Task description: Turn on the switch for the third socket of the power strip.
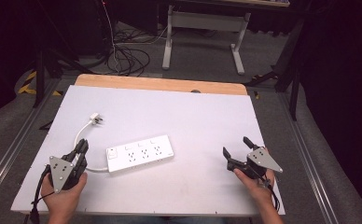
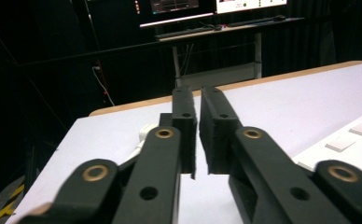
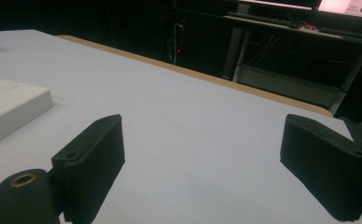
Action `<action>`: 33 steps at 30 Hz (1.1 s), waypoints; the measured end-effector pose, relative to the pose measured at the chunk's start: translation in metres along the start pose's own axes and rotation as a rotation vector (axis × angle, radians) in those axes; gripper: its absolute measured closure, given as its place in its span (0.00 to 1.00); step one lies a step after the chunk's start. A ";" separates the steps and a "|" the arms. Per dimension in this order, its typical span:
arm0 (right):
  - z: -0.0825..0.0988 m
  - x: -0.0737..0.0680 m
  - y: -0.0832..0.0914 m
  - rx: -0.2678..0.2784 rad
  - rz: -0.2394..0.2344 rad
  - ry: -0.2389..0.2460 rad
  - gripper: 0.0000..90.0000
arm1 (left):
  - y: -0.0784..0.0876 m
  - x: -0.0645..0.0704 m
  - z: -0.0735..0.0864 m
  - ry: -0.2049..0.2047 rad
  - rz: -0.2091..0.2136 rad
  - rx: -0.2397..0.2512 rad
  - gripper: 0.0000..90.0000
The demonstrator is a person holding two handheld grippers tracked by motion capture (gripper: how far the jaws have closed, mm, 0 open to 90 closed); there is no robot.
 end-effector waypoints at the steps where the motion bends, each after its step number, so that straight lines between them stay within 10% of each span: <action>1: 0.000 0.000 0.000 0.000 0.000 0.001 0.16 | 0.000 -0.001 0.000 -0.002 -0.003 0.002 1.00; 19: 0.001 -0.002 0.000 -0.007 0.002 0.015 0.17 | 0.004 -0.001 -0.011 0.089 0.081 -0.077 1.00; 33: 0.002 -0.002 -0.001 -0.011 0.004 0.025 0.17 | 0.003 0.005 -0.026 0.038 0.153 -0.118 1.00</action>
Point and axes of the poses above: each handheld gripper's, and its own axes: y roughly backward along the jaws, z roughly out of its underside, x roughly to its right, the point moved 7 cm from there along -y, roughly forward along the jaws, and after that the axes turned 5 degrees about -y, right-handed, at the moved point
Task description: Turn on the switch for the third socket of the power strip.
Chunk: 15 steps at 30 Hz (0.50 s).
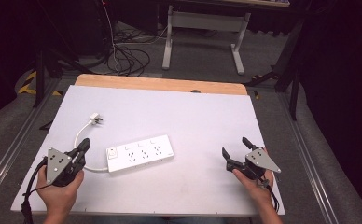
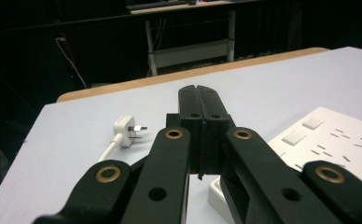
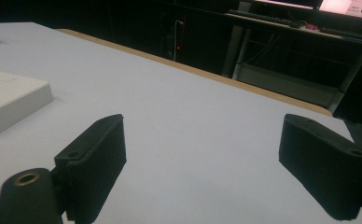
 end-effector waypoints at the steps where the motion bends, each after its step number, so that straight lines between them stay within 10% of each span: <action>1: 0.000 0.000 0.000 0.000 -0.002 -0.001 0.17 | 0.000 0.000 0.000 0.000 0.000 0.000 1.00; 15: 0.000 0.000 0.000 -0.003 0.001 -0.002 0.17 | -0.006 0.011 -0.006 -0.040 0.048 -0.013 1.00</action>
Point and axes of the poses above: each handheld gripper's, and its own axes: y roughly backward along the jaws, z roughly out of its underside, x roughly to its right, the point moved 7 cm from there along -y, roughly forward along the jaws, and after that the axes turned 5 degrees about -y, right-handed, at the moved point
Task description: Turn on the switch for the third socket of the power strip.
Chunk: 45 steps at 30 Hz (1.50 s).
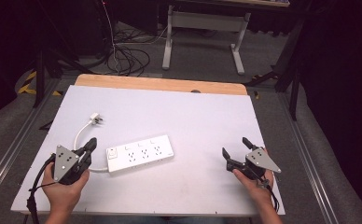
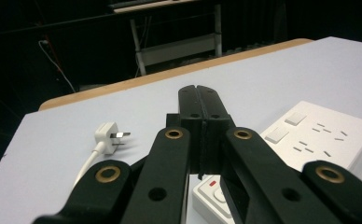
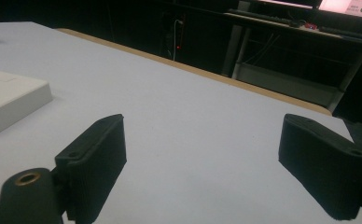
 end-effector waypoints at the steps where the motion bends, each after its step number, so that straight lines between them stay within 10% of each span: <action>1: 0.000 0.000 0.000 0.000 0.000 0.000 0.17 | -0.001 0.001 0.000 0.000 0.002 -0.002 1.00; 45: 0.000 -0.001 0.000 -0.004 -0.010 0.009 0.13 | -0.033 0.039 -0.016 -0.091 0.176 -0.048 1.00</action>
Point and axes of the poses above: each handheld gripper's, and its own axes: y roughly backward along the jaws, z roughly out of its underside, x roughly to its right, the point moved 7 cm from there along -y, roughly forward along the jaws, and after that the axes turned 5 degrees about -y, right-handed, at the moved point
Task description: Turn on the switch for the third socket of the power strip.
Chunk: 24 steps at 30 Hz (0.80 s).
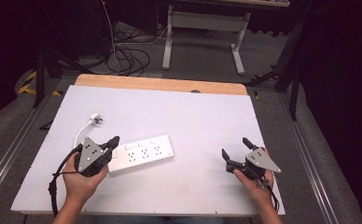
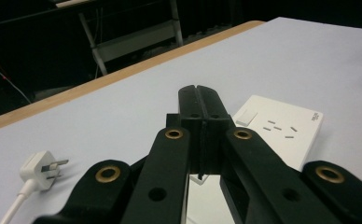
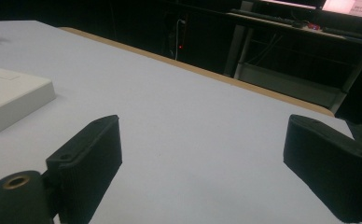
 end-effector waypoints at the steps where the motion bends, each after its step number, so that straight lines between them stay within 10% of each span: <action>1: 0.000 0.000 0.000 0.000 0.001 -0.001 0.13 | -0.001 0.001 0.000 -0.003 0.003 -0.001 1.00; 24: 0.001 -0.001 0.000 -0.011 -0.005 0.003 0.13 | -0.030 0.020 -0.008 -0.030 0.095 -0.044 1.00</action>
Point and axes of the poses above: each handheld gripper's, and its own axes: y roughly backward along the jaws, z roughly out of its underside, x roughly to its right, the point moved 7 cm from there along -y, roughly forward along the jaws, and after that the axes turned 5 degrees about -y, right-handed, at the moved point
